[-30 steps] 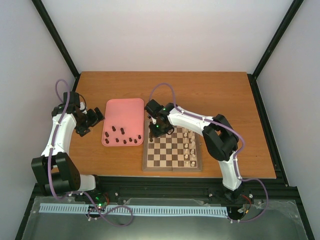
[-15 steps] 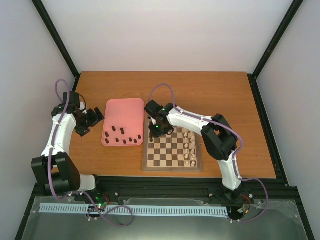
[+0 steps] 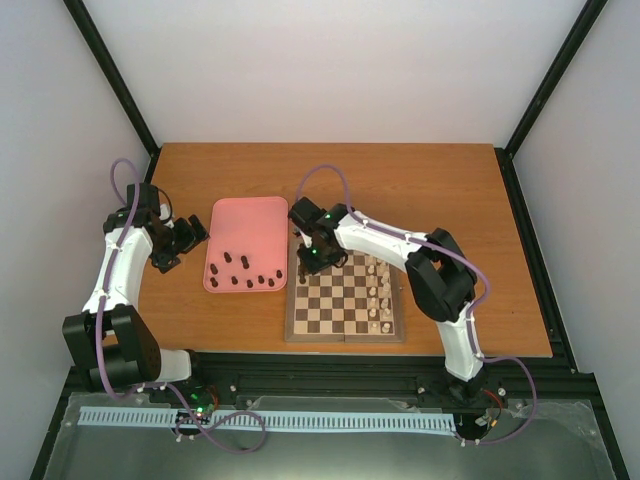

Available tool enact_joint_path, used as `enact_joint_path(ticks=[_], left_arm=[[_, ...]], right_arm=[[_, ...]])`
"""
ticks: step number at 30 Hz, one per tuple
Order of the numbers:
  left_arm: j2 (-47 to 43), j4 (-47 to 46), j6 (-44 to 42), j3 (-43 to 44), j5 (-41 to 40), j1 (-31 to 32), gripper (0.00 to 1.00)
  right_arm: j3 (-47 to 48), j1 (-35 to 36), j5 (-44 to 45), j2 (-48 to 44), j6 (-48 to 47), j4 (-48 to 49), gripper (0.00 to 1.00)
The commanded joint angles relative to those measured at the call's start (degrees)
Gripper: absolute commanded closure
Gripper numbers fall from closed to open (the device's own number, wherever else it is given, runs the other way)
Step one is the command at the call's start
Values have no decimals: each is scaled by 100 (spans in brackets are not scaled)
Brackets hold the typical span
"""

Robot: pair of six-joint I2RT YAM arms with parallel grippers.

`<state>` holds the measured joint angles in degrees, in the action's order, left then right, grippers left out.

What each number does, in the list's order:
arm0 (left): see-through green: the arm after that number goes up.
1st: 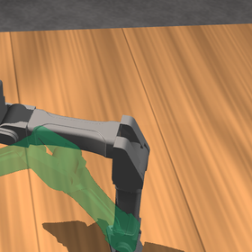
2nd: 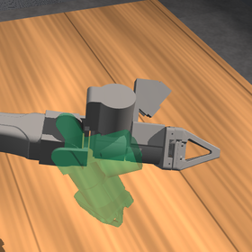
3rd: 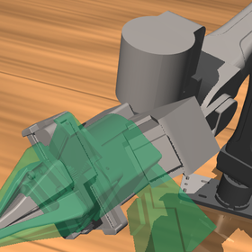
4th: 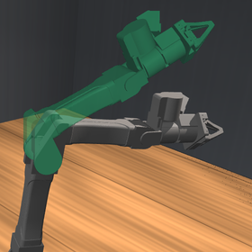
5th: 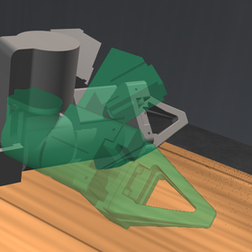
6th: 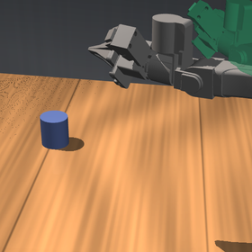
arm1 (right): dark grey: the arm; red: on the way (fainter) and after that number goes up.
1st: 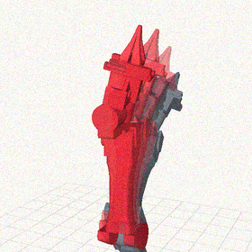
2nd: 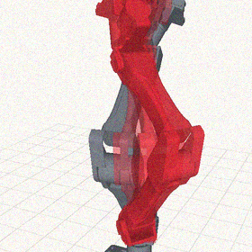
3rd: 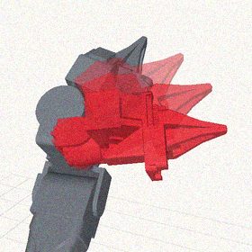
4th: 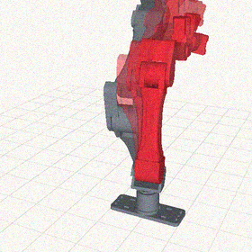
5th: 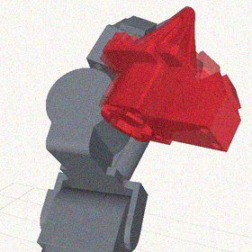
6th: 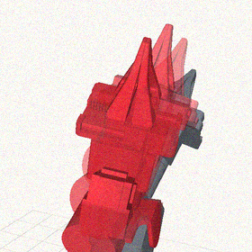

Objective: Set up the chess pieces on the board
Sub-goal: Place the chess piece on the chessboard.

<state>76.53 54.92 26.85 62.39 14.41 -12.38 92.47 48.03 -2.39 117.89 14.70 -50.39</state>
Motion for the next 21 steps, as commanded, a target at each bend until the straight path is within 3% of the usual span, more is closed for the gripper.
enact_joint_path(ticks=[1, 10, 15, 21], left_arm=[[-60, -15, -69, 142, -27, 20, 0], [-95, -27, -67, 99, -3, 17, 0], [-86, -26, -66, 139, 17, 21, 0], [-136, -7, -57, 154, 14, 19, 0]], right_arm=[[247, 31, 12, -374, -72, -94, 65], [833, 43, 530, -691, -171, -636, 59], [1822, 222, 362, -258, -347, -910, 51], [2859, 645, -111, 577, -356, -1011, 50]])
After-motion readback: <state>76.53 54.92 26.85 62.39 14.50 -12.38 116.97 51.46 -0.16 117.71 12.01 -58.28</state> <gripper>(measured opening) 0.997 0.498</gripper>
